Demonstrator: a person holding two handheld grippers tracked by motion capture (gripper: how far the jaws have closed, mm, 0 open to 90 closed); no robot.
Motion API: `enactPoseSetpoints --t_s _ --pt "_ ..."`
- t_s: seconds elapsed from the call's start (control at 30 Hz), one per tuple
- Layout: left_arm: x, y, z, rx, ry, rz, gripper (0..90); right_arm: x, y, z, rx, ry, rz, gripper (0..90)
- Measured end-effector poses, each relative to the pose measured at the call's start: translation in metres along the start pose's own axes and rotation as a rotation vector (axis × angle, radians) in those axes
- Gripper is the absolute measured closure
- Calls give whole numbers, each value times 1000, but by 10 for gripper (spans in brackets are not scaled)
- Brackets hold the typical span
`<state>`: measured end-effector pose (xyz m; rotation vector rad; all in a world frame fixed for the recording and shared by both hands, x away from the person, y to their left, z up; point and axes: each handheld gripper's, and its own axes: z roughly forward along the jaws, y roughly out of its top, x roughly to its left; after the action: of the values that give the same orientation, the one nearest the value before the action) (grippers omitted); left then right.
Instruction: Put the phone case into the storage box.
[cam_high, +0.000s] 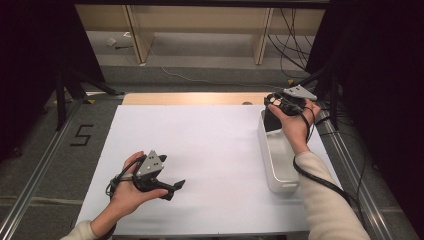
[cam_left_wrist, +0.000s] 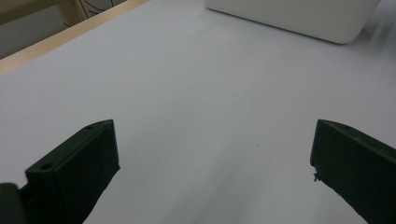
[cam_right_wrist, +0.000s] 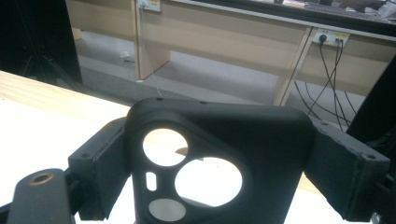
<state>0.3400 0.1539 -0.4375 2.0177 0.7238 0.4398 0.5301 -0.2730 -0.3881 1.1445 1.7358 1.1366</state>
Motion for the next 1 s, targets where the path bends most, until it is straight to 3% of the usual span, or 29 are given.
enactPoseSetpoints --t_s 1.0 --pt "0 0 0 4 0 -1 7 1 -3 6 22 3 -2 152"
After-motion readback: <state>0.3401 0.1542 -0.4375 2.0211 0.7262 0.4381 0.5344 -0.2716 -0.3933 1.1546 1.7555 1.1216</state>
